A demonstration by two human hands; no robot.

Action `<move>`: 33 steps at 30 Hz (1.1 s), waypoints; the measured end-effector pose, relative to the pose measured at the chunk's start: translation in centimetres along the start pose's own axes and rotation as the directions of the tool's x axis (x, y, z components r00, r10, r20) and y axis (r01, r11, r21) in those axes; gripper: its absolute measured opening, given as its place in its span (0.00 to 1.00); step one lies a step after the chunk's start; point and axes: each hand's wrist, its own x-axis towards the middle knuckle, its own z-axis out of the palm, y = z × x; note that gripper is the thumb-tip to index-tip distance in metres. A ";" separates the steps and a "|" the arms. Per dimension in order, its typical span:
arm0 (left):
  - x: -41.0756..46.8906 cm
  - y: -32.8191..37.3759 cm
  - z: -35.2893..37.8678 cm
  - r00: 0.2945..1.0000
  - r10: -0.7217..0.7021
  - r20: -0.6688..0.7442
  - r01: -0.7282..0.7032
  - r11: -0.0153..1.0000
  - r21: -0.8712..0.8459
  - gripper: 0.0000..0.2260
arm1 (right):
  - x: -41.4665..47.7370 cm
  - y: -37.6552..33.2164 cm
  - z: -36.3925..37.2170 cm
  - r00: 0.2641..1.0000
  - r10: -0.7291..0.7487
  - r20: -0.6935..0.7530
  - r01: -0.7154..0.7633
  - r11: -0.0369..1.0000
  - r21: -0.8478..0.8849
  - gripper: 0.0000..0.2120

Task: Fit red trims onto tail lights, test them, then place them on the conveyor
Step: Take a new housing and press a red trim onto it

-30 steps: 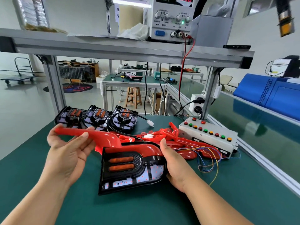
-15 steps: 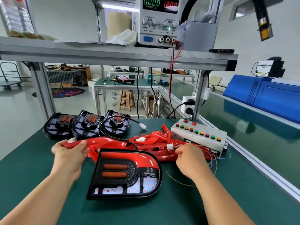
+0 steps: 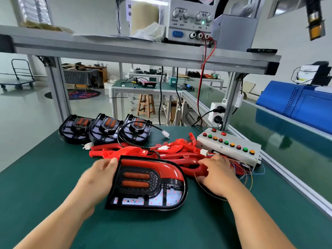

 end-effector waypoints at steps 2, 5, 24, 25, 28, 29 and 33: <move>-0.5 0.2 0.1 0.992 -0.038 0.124 0.033 0.999 0.039 0.19 | -0.2 0.0 -0.3 0.998 -0.068 -0.003 0.068 0.993 0.100 0.29; -0.9 0.5 -0.2 0.982 -0.052 0.182 0.049 0.999 0.017 0.19 | -0.5 0.2 -1.0 0.990 -0.118 -0.081 0.134 0.962 0.236 0.28; -1.2 1.6 0.3 0.969 -0.067 0.237 0.202 0.767 -0.609 0.17 | -2.4 -2.4 -2.7 0.953 -0.146 -0.267 0.205 -0.340 0.918 0.11; -1.1 1.6 0.3 0.969 -0.066 0.237 0.203 0.757 -0.621 0.17 | -2.6 -3.2 -2.1 0.954 -0.185 -0.236 0.171 -0.313 0.934 0.10; -1.1 1.4 0.7 0.974 -0.046 0.223 0.184 0.736 -0.651 0.17 | -3.1 -5.0 -0.5 0.959 -0.223 -0.176 0.118 -0.253 0.960 0.09; -1.1 1.4 0.8 0.975 -0.038 0.218 0.176 0.728 -0.662 0.17 | -3.1 -5.3 -0.2 0.962 -0.213 -0.173 0.118 -0.248 0.962 0.08; -1.3 1.6 1.2 0.974 -0.021 0.226 0.176 0.697 -0.696 0.17 | -3.2 -5.8 0.8 0.970 -0.163 -0.183 0.142 -0.233 0.962 0.08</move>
